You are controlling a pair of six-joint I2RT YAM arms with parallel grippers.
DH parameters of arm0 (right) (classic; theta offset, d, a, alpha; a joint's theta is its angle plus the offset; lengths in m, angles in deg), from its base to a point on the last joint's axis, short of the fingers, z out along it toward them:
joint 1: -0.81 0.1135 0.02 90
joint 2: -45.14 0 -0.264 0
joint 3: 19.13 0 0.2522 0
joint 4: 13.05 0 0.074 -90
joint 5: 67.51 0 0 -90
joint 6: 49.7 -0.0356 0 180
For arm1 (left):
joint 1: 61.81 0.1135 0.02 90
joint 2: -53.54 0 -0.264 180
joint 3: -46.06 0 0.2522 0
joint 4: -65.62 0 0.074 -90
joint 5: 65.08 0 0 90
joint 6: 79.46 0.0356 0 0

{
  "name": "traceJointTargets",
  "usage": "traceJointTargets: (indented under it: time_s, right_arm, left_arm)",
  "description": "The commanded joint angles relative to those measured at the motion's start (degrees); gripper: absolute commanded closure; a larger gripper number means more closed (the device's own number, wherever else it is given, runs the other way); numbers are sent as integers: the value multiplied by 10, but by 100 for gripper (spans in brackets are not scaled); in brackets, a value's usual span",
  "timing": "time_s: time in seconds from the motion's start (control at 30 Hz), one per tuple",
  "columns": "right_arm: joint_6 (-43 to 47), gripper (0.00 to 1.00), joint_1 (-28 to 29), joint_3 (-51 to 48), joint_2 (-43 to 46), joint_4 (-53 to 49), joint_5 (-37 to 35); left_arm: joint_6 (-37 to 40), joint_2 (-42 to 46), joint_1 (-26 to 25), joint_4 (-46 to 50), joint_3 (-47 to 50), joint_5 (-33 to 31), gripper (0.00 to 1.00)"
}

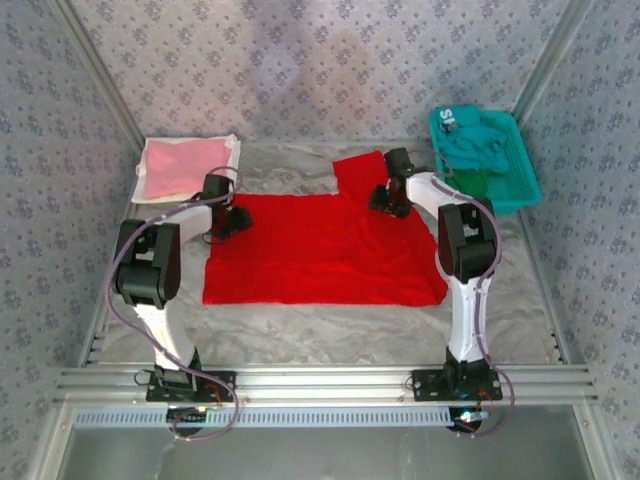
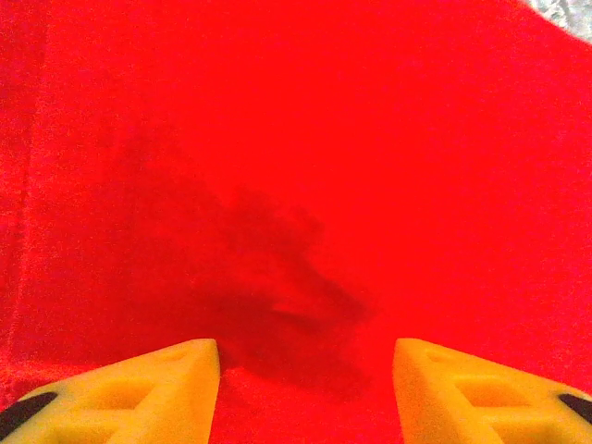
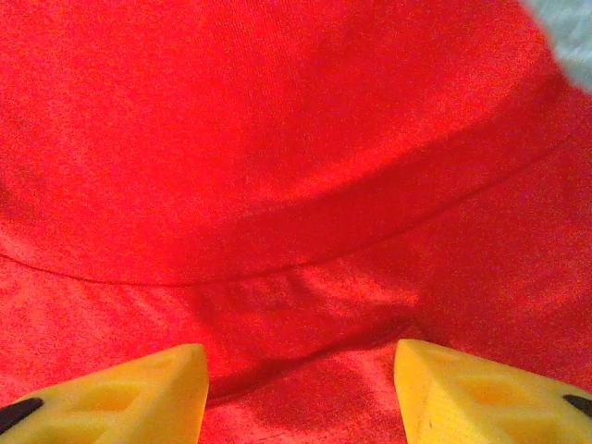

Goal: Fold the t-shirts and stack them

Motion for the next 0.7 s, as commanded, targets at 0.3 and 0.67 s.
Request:
traceJointTargets:
  time_s: [0.3,0.67]
  right_arm:
    - [-19,43,12,-234,101,126,-3]
    - [-84,43,38,-404,247,142,-12]
  left_arm:
    - [-29,47,0,-65,125,34,48]
    - [-43,184,-7,-8,233,4,48]
